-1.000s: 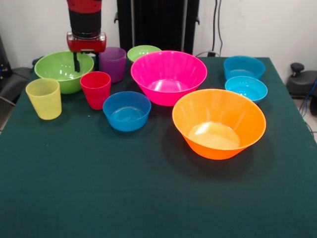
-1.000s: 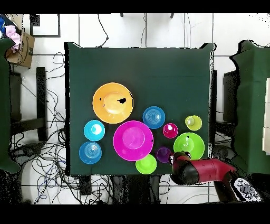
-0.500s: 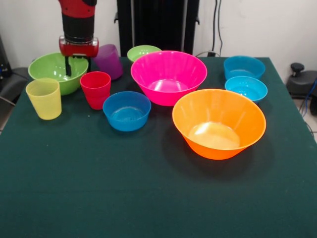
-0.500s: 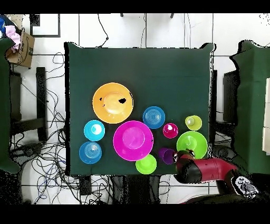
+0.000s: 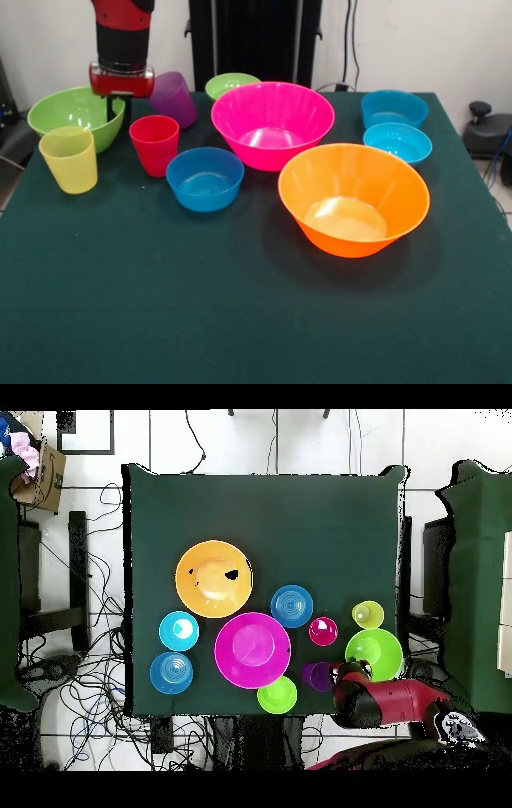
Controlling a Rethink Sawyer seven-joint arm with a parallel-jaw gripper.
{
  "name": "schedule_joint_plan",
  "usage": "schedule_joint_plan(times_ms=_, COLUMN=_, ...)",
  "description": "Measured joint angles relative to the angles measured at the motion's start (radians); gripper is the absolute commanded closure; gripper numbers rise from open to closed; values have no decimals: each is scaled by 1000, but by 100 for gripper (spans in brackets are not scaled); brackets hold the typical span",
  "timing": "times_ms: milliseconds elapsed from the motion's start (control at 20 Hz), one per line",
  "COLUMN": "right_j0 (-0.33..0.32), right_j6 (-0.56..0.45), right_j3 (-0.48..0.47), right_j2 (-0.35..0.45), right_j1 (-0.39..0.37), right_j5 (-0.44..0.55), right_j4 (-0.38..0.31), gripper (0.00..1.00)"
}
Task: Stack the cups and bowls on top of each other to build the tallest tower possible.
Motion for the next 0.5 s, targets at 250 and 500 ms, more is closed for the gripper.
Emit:
schedule_joint_plan(times_ms=250, right_j0=12, right_j6=0, right_j3=-5, right_j2=-10, right_j1=1, right_j5=-5, right_j4=0, gripper=100)
schedule_joint_plan(times_ms=500, right_j0=13, right_j6=0, right_j3=-4, right_j2=-17, right_j1=-2, right_j5=-5, right_j4=0, gripper=100)
